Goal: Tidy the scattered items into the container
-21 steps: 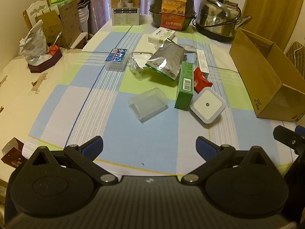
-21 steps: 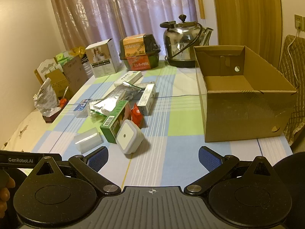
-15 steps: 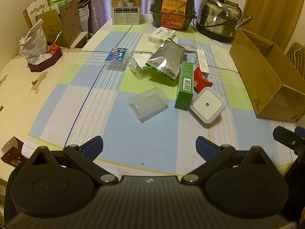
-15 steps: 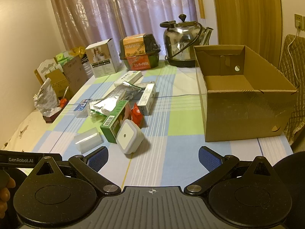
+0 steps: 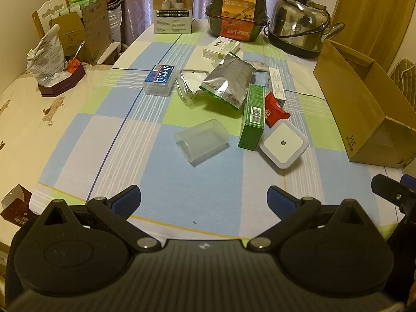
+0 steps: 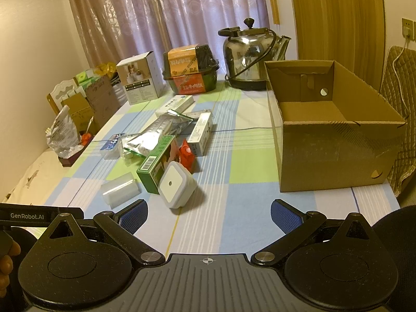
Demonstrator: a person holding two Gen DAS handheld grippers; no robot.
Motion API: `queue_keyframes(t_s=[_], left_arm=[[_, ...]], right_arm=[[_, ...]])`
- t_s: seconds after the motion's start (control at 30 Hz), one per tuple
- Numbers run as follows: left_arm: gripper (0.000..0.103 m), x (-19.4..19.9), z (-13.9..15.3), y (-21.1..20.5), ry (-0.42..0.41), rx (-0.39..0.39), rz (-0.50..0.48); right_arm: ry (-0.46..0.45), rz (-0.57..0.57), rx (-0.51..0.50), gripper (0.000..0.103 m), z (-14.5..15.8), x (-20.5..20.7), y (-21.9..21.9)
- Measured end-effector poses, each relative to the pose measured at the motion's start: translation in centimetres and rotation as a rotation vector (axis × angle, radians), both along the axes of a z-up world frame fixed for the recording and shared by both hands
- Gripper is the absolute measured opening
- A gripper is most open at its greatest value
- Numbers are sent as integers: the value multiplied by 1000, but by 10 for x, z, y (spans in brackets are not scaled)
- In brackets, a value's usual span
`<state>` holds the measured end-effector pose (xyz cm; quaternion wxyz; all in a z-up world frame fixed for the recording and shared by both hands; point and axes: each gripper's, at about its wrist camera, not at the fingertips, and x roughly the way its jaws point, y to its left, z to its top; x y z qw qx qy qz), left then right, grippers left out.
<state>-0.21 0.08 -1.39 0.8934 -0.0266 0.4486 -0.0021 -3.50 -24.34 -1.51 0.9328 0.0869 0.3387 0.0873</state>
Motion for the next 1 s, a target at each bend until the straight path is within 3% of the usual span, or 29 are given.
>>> queue_keyframes(t_s=[0.83, 1.0], left_arm=[[102, 0, 0, -4, -27, -39, -34], [102, 2, -2, 0, -26, -79, -19]], right_arm=[[42, 7, 0, 103, -5, 5, 0], [58, 9, -13, 103, -5, 7, -1]])
